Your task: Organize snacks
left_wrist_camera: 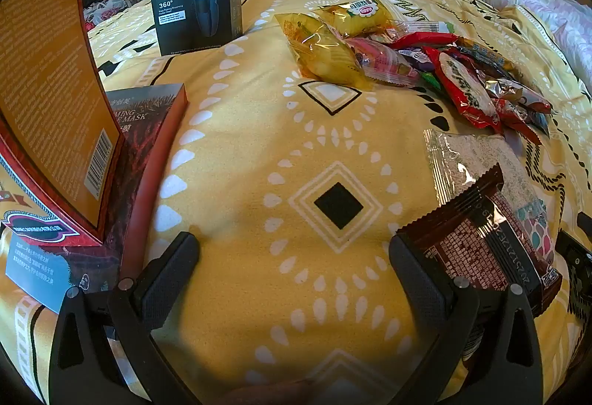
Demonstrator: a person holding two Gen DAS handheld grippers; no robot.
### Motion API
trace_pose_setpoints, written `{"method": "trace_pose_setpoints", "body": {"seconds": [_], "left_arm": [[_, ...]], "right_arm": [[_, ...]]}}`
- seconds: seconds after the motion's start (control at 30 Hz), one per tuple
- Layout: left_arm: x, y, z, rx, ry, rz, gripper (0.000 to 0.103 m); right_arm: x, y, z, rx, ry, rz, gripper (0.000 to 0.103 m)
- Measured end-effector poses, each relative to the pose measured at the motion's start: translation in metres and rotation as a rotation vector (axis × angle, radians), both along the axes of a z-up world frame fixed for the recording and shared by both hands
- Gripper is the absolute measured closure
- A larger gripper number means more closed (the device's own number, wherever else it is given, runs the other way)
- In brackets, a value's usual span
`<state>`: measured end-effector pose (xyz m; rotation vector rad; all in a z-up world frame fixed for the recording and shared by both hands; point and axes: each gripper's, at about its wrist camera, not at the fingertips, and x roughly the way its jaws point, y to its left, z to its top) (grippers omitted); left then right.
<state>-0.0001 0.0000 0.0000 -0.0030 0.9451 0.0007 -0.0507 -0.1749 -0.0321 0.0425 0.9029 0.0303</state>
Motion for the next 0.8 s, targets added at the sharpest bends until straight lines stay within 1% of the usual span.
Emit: {"method": "trace_pose_setpoints", "body": {"seconds": [0.63, 0.8], "left_arm": [[-0.001, 0.000, 0.000, -0.002, 0.007, 0.000, 0.000], [-0.018, 0.000, 0.005, 0.013, -0.002, -0.014, 0.000]], "right_arm": [[0.000, 0.000, 0.000, -0.001, -0.001, 0.001, 0.000], [-0.001, -0.001, -0.002, -0.009, 0.004, 0.004, 0.000]]}}
